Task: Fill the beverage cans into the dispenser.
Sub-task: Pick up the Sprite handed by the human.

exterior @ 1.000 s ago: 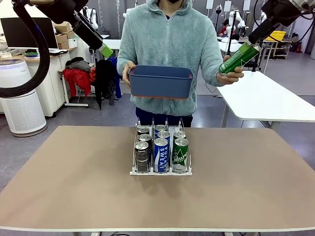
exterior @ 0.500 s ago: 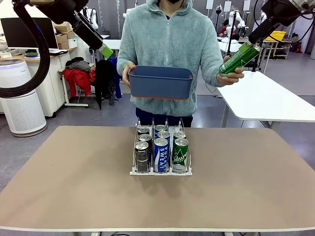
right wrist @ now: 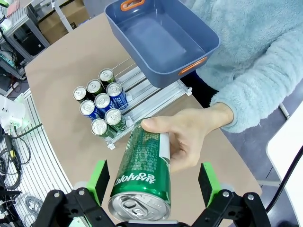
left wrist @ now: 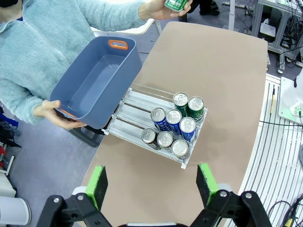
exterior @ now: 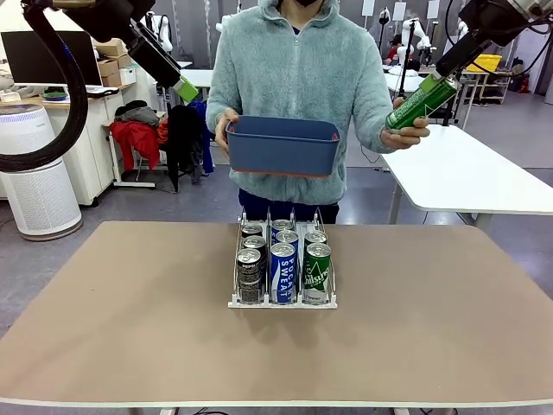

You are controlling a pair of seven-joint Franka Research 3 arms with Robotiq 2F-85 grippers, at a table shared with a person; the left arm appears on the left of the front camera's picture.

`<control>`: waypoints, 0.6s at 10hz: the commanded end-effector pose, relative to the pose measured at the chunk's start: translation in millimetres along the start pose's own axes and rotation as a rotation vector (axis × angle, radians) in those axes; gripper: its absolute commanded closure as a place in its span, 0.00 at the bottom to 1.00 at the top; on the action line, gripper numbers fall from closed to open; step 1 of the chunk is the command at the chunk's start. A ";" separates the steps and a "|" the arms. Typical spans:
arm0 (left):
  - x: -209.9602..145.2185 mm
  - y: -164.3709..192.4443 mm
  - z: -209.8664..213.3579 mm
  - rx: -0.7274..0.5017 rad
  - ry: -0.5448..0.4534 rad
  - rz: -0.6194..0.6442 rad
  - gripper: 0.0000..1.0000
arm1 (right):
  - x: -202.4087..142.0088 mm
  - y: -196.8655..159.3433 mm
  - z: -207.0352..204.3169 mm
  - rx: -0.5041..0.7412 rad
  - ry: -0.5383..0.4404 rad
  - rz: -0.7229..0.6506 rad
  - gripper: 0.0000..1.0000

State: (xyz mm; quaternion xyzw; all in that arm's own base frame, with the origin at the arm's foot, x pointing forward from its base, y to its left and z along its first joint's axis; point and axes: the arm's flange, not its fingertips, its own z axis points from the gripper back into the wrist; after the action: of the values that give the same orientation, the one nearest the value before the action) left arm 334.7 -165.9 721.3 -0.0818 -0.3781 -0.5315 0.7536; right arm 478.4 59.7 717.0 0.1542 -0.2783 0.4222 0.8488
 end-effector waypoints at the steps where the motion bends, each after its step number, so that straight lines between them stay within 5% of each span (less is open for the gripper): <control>1: -2.0 -0.5 -1.4 -0.005 0.005 0.001 0.00 | -4.1 6.6 0.6 0.015 -0.002 -0.017 0.00; 6: -2.0 -0.5 -1.4 -0.005 0.005 0.001 0.00 | -8.1 7.0 -5.7 0.034 0.002 -0.043 0.00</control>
State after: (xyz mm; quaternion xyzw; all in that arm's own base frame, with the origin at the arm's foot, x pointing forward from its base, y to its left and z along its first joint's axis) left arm 334.7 -165.9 721.3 -0.0818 -0.3781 -0.5315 0.7536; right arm 475.2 61.2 710.7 0.1608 -0.2672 0.4211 0.8517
